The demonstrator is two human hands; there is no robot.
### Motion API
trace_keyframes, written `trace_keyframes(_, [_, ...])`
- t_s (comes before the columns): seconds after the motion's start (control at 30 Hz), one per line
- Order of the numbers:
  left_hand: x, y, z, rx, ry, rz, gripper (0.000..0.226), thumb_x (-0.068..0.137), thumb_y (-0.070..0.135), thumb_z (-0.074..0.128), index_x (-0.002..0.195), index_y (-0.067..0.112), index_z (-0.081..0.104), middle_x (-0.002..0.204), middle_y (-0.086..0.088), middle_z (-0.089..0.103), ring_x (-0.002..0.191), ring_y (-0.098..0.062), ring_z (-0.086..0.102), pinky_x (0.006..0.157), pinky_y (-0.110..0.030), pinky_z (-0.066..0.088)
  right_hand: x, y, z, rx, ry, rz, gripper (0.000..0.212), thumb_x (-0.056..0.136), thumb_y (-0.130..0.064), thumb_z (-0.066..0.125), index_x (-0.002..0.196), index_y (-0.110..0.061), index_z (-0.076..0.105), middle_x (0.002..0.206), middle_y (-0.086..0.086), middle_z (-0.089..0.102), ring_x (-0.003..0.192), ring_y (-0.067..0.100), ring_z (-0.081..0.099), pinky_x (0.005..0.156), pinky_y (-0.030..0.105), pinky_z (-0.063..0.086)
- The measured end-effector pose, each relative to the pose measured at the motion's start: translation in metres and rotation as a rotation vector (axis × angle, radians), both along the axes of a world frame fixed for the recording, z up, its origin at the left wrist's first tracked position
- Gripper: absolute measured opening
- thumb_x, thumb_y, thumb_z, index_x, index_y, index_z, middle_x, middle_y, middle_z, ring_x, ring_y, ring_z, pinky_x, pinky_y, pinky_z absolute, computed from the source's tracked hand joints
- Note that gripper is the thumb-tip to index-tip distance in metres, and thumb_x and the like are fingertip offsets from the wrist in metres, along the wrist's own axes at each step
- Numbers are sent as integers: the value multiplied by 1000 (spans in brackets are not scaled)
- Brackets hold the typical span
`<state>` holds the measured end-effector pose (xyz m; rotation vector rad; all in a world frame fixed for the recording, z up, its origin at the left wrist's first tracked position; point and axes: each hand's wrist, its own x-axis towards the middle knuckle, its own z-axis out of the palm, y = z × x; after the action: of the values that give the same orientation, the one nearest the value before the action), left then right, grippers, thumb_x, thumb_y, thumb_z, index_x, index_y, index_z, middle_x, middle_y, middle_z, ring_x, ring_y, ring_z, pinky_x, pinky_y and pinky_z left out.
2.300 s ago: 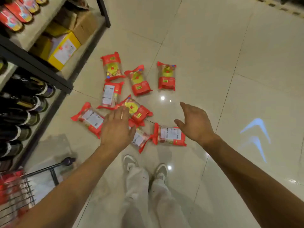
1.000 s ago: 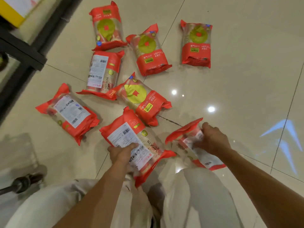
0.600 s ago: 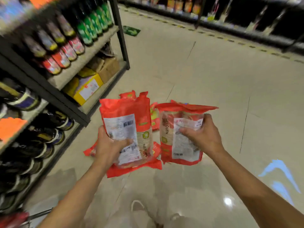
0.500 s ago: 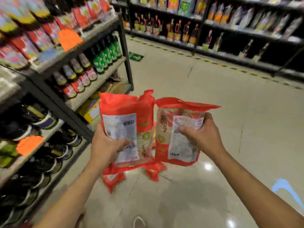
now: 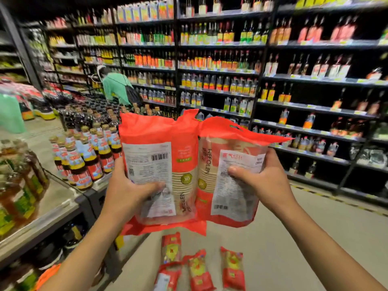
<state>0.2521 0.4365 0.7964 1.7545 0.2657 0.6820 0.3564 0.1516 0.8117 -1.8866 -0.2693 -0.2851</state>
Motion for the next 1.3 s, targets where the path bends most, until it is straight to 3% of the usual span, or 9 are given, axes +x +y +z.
trace_keyframes(0.2, [-22, 19, 11, 46, -24, 31, 91, 42, 34, 97, 122, 28, 55, 112, 8, 74, 101, -10, 73, 90, -51, 58, -16, 17, 7, 9, -31, 52, 70, 50, -61, 87, 109, -49, 52, 104, -19, 74, 98, 11, 72, 88, 51, 58])
trace_keyframes(0.3, [-46, 32, 9, 40, -30, 89, 87, 47, 25, 100, 121, 30, 55, 112, 9, 74, 101, -10, 72, 87, -46, 59, -19, 38, 5, 7, -29, 129, 71, 51, -60, 88, 112, -45, 54, 104, -19, 75, 97, 12, 73, 89, 51, 57])
trace_keyframes(0.47, [-111, 45, 12, 59, -43, 285, 76, 58, 3, 96, 112, 34, 53, 101, 21, 74, 92, 6, 69, 73, -20, 56, -36, 89, 5, 36, -17, 346, 70, 51, -55, 89, 112, -39, 58, 103, -15, 77, 95, 11, 74, 90, 51, 57])
trace_keyframes(0.7, [-244, 36, 12, 42, 6, 676, 82, 48, 15, 101, 111, 34, 54, 108, 11, 73, 95, 1, 71, 84, -35, 57, -87, 161, -1, 11, 20, 721, 77, 50, -60, 88, 114, -26, 62, 99, -8, 78, 91, 15, 75, 88, 51, 58])
trace_keyframes(0.8, [-306, 5, 7, 57, 35, 856, 84, 41, 32, 99, 113, 39, 55, 107, 13, 75, 97, -3, 72, 83, -34, 56, -126, 176, -9, 8, 69, 878, 79, 43, -62, 87, 110, -29, 60, 96, -7, 78, 89, 16, 75, 86, 52, 58])
trace_keyframes(0.9, [-362, -40, 1, 47, 74, 1014, 83, 46, 19, 101, 112, 37, 55, 103, 22, 74, 91, 0, 72, 76, -26, 55, -168, 180, -27, -13, 117, 1023, 85, 37, -71, 88, 109, -34, 59, 96, -10, 77, 90, 17, 74, 86, 52, 58])
trace_keyframes(0.97, [-397, -72, -4, 39, 103, 1122, 82, 48, 10, 102, 111, 35, 55, 100, 25, 74, 88, 2, 72, 74, -26, 55, -200, 178, -37, -29, 149, 1118, 80, 41, -69, 87, 108, -38, 57, 97, -11, 77, 91, 16, 74, 86, 51, 58])
trace_keyframes(1.2, [-508, -165, -4, 31, 169, 1460, 86, 29, 44, 93, 107, 39, 58, 100, 19, 75, 87, -6, 74, 77, -36, 58, -317, 158, -39, -77, 198, 1366, 62, 52, -55, 90, 100, -39, 56, 93, -14, 73, 89, 9, 70, 84, 43, 58])
trace_keyframes(1.3, [-545, -195, 0, 17, 156, 1559, 91, 27, 43, 93, 111, 36, 59, 102, 14, 76, 88, -8, 74, 79, -39, 59, -358, 149, -26, -88, 170, 1445, 58, 59, -48, 91, 103, -37, 55, 94, -16, 72, 90, 6, 67, 84, 39, 55])
